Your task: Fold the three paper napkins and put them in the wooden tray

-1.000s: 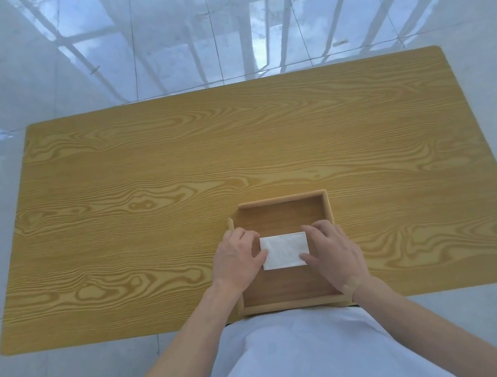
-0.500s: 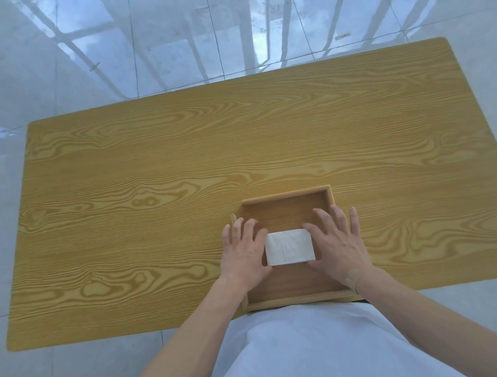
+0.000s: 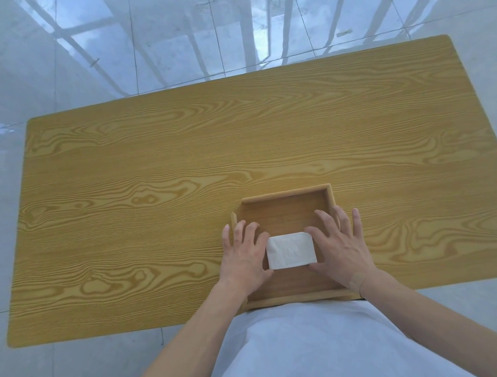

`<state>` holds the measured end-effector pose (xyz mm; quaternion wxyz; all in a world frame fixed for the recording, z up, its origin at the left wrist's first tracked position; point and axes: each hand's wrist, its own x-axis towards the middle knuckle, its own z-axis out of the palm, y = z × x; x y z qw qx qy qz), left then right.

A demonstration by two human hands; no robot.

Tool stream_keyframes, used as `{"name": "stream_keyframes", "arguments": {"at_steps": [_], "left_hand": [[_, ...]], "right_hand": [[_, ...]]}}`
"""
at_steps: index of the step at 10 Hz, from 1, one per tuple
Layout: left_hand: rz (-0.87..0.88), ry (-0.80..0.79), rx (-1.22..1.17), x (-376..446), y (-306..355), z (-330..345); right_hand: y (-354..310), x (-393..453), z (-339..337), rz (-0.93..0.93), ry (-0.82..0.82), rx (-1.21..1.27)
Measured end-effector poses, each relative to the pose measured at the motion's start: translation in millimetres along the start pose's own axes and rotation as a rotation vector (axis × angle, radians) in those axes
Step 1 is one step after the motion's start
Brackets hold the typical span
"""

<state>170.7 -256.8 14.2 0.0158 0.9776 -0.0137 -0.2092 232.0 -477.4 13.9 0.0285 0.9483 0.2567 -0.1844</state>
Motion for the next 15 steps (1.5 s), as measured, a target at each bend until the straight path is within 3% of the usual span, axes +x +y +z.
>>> {"name": "stream_keyframes", "arguments": {"at_steps": [12,15], "left_hand": [[-0.029,-0.018,-0.066,-4,-2,7],[0.016,0.013,-0.255,-17,-13,-14]], "right_hand": [[9,-5,10,0.016,-0.034,0.064],[21,-8,-29,-0.024,-0.09,0.273]]}}
